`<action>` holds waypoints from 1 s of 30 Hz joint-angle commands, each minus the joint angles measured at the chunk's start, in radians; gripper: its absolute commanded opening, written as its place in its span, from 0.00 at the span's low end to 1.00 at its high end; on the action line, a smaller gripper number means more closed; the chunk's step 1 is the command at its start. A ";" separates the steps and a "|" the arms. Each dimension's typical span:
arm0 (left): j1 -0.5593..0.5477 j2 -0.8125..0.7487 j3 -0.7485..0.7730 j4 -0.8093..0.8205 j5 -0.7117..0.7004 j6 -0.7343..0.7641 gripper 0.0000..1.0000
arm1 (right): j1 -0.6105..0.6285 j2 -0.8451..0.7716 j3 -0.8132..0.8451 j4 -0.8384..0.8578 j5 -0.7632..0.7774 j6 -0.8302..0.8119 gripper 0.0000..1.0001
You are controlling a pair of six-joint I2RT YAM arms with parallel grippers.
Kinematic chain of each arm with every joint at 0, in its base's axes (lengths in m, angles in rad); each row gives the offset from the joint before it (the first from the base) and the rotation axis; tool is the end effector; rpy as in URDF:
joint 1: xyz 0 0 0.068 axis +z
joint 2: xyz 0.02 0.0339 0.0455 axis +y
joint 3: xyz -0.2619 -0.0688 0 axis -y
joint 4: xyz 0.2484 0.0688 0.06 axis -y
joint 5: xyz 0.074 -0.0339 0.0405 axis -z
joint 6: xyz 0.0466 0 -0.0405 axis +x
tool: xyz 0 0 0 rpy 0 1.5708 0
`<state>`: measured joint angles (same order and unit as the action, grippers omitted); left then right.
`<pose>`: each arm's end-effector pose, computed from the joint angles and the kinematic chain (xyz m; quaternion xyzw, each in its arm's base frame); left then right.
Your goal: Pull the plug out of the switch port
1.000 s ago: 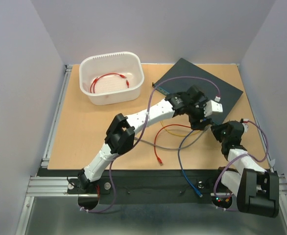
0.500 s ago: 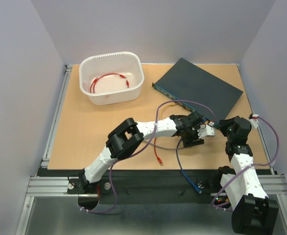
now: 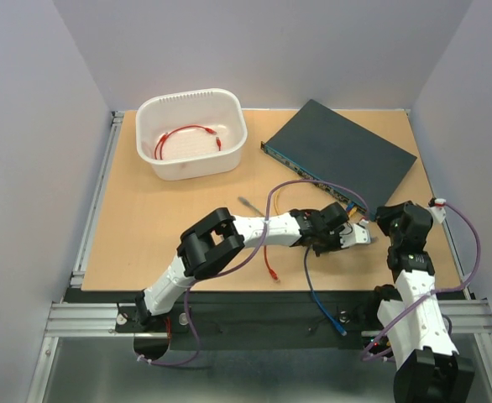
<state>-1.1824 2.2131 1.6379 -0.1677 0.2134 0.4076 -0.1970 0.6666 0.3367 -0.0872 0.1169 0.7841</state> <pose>0.1825 -0.4721 0.1576 0.6799 0.6069 -0.2414 0.3335 0.1741 -0.0403 0.2030 0.4223 0.7231 0.1107 0.5353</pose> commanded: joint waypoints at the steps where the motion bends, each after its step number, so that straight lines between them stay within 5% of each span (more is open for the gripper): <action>1: -0.005 -0.007 -0.010 -0.093 -0.019 -0.018 0.00 | -0.007 -0.036 0.004 -0.017 -0.002 0.017 0.29; 8: 0.033 -0.154 0.167 -0.174 0.032 -0.073 0.00 | -0.007 -0.125 0.096 -0.117 0.039 0.001 0.28; 13: 0.067 -0.223 0.281 -0.248 0.203 -0.118 0.00 | -0.007 -0.176 0.255 -0.203 0.087 -0.049 0.28; 21: 0.181 -0.254 0.634 -0.305 0.308 -0.265 0.00 | -0.007 -0.225 0.463 -0.286 0.148 -0.094 0.29; 30: 0.532 -0.407 0.824 -0.224 0.182 -0.219 0.00 | -0.007 -0.228 0.438 -0.293 0.092 -0.085 0.28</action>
<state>-0.7929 1.9327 2.4123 -0.4469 0.4675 0.1505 -0.1970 0.4305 0.7876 -0.3676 0.2272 0.7128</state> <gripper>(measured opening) 0.029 0.284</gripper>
